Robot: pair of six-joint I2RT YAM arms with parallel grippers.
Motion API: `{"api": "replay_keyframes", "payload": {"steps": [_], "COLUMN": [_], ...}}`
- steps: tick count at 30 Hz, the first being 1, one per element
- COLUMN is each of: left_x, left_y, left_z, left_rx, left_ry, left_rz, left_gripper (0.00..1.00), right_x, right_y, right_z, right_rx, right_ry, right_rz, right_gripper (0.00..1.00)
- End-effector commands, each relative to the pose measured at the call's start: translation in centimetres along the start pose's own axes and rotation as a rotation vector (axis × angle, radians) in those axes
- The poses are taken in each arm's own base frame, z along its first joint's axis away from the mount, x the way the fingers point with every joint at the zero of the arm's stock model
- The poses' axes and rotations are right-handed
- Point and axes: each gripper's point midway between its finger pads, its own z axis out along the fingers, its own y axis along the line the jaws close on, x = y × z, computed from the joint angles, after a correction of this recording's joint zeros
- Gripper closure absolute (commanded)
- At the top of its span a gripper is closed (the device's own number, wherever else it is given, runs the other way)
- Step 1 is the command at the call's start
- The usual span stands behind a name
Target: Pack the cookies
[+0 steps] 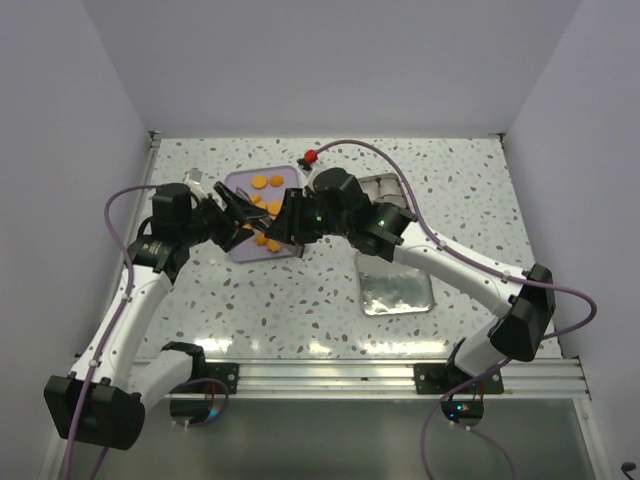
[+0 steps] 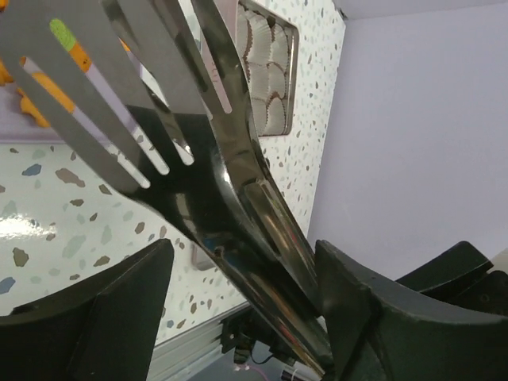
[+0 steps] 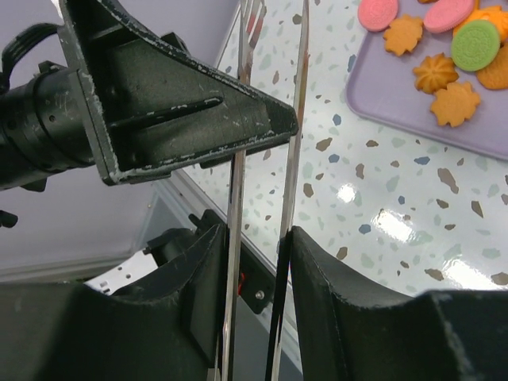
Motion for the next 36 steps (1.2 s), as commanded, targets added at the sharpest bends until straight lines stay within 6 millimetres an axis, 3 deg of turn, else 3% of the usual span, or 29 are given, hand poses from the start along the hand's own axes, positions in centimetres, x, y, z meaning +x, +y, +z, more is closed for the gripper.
{"api": "replay_keyframes", "payload": {"steps": [1, 7, 13, 15, 18, 21, 27, 32, 36], "left_x": [-1.2, -1.9, -2.1, -2.0, -2.1, -2.1, -2.4, -2.5, -2.9], "left_y": [-1.8, -2.7, -2.6, -2.6, -2.3, -2.2, -1.8, -1.5, -1.9], "left_z": [0.3, 0.9, 1.1, 1.1, 1.2, 1.1, 1.0, 1.1, 0.7], "left_rx": [0.046, 0.065, 0.063, 0.063, 0.048, 0.038, -0.008, -0.028, -0.035], "left_ry": [-0.036, -0.036, -0.037, -0.036, -0.035, -0.037, -0.045, -0.045, -0.062], "left_rz": [-0.011, -0.01, -0.003, 0.0, -0.006, -0.007, 0.001, -0.008, -0.007], "left_gripper": [0.25, 0.57, 0.75, 0.77, 0.8, 0.81, 0.84, 0.86, 0.88], "right_x": [-2.6, -2.0, -1.7, -1.6, -1.3, -1.2, 0.1, 1.2, 1.8], "right_y": [5.6, 6.8, 6.9, 6.8, 6.6, 6.4, 6.0, 5.9, 4.5], "right_z": [-1.7, -1.4, -0.8, -0.6, 0.2, 0.9, 2.6, 3.7, 4.2], "right_rx": [-0.208, -0.268, -0.269, -0.257, -0.238, -0.215, -0.141, -0.079, -0.005], "right_ry": [-0.076, -0.057, -0.042, -0.031, -0.019, -0.012, 0.032, 0.057, 0.064], "right_rz": [-0.027, -0.048, -0.056, -0.064, -0.077, -0.085, -0.151, -0.202, -0.211], "right_gripper": [0.62, 0.63, 0.63, 0.58, 0.36, 0.26, 0.24, 0.27, 0.32]}}
